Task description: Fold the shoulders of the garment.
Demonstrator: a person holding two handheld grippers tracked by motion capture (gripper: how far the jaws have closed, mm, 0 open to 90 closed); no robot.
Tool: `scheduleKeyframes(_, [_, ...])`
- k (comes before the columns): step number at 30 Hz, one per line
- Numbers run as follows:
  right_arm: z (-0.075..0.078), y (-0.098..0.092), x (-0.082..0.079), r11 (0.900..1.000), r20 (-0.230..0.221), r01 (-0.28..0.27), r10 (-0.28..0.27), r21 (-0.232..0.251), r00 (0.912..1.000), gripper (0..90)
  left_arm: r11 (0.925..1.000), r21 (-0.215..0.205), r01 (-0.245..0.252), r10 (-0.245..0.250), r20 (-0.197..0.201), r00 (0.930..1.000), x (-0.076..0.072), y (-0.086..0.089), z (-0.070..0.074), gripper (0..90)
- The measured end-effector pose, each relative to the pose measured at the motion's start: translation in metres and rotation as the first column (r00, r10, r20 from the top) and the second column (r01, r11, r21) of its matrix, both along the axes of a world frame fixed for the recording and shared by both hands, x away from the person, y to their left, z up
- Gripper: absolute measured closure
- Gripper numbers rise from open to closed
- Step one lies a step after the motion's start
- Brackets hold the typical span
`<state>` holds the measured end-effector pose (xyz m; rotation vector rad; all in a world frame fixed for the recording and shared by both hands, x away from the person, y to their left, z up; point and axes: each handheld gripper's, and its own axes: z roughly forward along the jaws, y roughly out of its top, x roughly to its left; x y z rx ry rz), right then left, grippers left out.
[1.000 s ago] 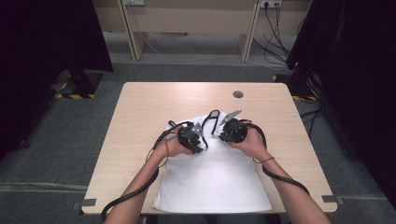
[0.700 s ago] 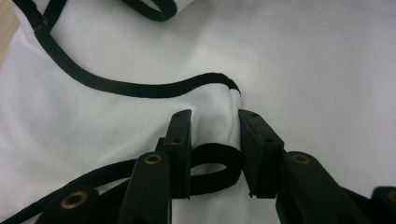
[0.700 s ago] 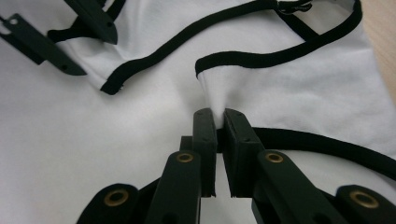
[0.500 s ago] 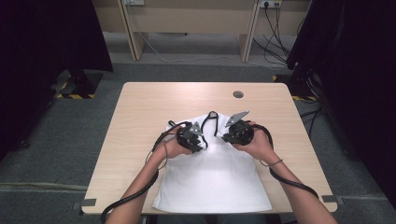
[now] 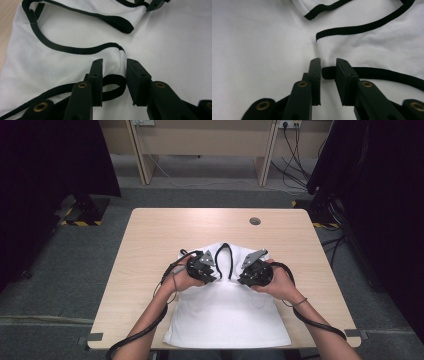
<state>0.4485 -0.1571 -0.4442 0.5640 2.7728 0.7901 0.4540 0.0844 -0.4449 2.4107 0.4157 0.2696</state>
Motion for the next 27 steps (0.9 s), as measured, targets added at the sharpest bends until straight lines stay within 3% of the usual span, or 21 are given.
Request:
scheduleKeyframes(3, [0.008, -0.008, 0.005, 0.995, -0.019, 0.034, -0.033, 0.090, 0.9993, 62.2, 0.9977, -0.065, -0.015, 0.016, 0.017, 0.9997, 0.001, 0.006, 0.012, 61.0])
scheduleKeyframes(6, [0.015, -0.014, 0.014, 0.982, -0.022, 0.104, -0.102, 0.157, 0.9945, 59.3, 0.9935, -0.088, -0.072, 0.076, 0.041, 0.9963, 0.006, 0.010, 0.020, 58.7])
scheduleKeyframes(9, [0.015, -0.012, 0.022, 0.976, -0.010, 0.158, -0.158, 0.148, 0.9873, 56.4, 0.9923, -0.066, -0.105, 0.108, 0.043, 0.9932, 0.013, 0.007, 0.019, 57.7])
scheduleKeyframes(11, [0.012, -0.009, 0.027, 0.972, -0.019, 0.187, -0.186, 0.144, 0.9823, 54.2, 0.9934, -0.051, -0.103, 0.104, 0.030, 0.9941, 0.015, 0.004, 0.014, 56.8])
scheduleKeyframes(18, [-0.003, 0.004, 0.026, 0.982, -0.021, 0.170, -0.169, 0.087, 0.9854, 51.2, 0.9944, -0.026, -0.102, 0.102, -0.006, 0.9948, 0.018, -0.003, -0.003, 55.1])
scheduleKeyframes(27, [-0.015, 0.008, 0.025, 0.986, -0.029, 0.160, -0.159, 0.049, 0.9869, 49.2, 0.9951, 0.026, -0.096, 0.096, -0.027, 0.9950, 0.017, -0.005, -0.014, 53.2])
